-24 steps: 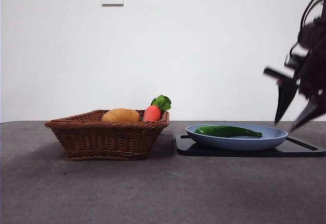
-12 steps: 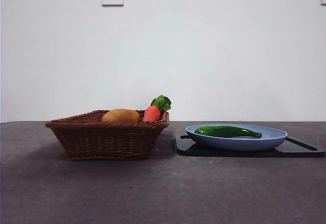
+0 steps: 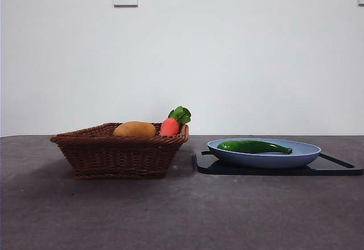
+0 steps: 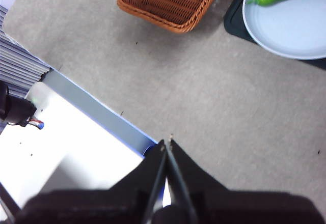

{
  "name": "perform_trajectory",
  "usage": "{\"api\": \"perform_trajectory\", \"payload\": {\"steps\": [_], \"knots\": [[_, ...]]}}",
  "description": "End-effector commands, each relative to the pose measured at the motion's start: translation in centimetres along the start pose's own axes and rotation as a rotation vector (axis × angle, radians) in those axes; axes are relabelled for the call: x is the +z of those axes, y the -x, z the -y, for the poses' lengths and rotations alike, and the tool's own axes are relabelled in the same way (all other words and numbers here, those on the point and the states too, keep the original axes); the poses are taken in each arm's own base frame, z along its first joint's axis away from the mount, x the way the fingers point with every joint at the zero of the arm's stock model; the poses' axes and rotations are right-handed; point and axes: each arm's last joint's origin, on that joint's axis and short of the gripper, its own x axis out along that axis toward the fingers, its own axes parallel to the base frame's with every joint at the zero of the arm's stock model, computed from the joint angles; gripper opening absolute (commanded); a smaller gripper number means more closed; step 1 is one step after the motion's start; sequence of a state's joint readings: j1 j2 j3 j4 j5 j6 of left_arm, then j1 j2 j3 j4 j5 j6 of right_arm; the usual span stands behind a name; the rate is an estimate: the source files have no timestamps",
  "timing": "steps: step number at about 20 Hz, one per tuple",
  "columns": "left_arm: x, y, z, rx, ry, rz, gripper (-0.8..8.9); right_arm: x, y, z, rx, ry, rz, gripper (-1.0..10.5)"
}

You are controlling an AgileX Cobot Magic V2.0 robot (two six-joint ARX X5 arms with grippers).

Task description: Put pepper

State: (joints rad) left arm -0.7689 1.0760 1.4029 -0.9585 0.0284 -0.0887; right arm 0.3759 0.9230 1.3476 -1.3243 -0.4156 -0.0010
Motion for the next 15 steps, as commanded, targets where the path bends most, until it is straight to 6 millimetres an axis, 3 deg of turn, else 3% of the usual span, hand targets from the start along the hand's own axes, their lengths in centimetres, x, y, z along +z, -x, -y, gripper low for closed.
{"api": "perform_trajectory", "payload": {"steps": [1, 15], "knots": [[0.42, 0.18, 0.21, -0.008, -0.016, 0.014, 0.08, 0.42, 0.17, -0.17, 0.005, 0.012, 0.019, 0.1], [0.84, 0.23, 0.03, 0.028, -0.068, 0.060, 0.08, 0.42, 0.18, -0.14, 0.001, 0.010, 0.019, 0.1]]}}
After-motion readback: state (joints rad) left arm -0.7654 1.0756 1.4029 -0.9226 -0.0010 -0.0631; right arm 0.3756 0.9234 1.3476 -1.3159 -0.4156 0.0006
